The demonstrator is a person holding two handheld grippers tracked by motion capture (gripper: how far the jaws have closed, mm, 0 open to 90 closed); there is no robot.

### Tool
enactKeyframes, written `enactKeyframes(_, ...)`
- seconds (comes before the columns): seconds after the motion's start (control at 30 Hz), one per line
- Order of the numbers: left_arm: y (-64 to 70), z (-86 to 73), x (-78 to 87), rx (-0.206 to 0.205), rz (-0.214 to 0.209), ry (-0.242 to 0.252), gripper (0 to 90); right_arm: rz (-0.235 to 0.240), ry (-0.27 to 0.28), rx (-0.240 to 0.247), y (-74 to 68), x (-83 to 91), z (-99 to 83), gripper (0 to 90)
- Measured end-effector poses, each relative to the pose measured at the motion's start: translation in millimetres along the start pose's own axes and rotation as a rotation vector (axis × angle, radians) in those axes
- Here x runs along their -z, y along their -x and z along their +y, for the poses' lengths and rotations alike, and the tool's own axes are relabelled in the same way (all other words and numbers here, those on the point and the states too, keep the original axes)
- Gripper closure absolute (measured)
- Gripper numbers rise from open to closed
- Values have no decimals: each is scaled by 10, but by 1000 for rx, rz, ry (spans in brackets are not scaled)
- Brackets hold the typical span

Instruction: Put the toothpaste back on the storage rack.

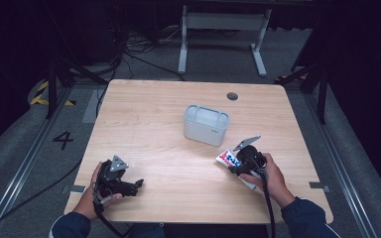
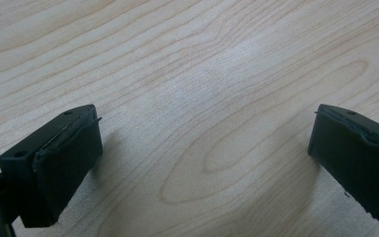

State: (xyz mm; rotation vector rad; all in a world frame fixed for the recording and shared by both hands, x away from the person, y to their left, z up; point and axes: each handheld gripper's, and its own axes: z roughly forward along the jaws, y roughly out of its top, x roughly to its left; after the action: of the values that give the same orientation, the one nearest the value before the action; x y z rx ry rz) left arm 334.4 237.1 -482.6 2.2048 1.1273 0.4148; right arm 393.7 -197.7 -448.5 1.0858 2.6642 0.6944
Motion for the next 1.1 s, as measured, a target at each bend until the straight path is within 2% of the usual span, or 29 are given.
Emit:
enactKeyframes(0.17,8,-2,3,10,1,-4,5,38,56,-3,40,61,-71,623)
enactKeyframes(0.2,3,0,3,2,2,-3,5,45,75,2,47,85,-90,623)
enactKeyframes(0.53,4,0,2,5,2,-2,5,55,195,9,73,313,-127,617)
enactKeyframes(0.83,6,-2,-1,11,-2,0,5,54,296,44,31,449,-103,616)
enactKeyframes(1.1,7,-2,-2,11,-2,0,5,66,353,60,10,494,-79,614)
